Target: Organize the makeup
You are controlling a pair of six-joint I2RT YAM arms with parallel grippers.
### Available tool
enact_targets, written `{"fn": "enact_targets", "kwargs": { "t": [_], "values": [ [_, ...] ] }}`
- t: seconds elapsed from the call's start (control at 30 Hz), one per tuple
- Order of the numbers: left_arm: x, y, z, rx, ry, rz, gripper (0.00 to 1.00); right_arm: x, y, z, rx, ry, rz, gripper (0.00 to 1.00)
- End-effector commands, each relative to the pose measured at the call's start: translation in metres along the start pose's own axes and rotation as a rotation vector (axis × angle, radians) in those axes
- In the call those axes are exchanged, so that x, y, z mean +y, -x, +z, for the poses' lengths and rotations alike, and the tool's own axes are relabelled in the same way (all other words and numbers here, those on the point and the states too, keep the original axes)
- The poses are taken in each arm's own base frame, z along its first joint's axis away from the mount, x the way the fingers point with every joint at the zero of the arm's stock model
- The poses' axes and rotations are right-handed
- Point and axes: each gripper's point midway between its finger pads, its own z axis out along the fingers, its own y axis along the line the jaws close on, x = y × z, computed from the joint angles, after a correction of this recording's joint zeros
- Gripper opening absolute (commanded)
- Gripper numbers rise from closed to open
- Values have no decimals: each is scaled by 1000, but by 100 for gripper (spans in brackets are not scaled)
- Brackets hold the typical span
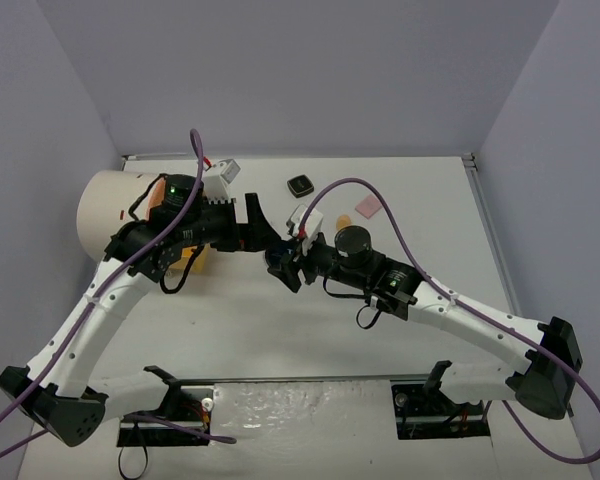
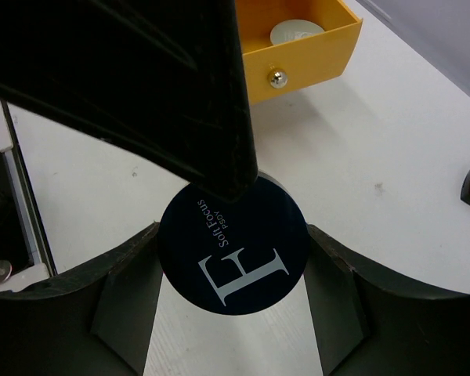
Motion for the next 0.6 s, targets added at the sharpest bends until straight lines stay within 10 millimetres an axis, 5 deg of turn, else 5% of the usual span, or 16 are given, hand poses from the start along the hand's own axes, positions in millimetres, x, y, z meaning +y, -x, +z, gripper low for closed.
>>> {"fn": "enact_targets", "kwargs": {
  "t": [0.0,0.27,0.57],
  "values": [
    [-24,2,-5,-18,-87,-36,94,3,65,-11,-205,12,-50,12],
    [-32,-9,5,10,-115,-54,79,3,71,-15,-228,9,-57,12],
    [-53,-1,16,-19,-181,-59,47,7,67,-11,-234,28,-48,16]
  ]
}}
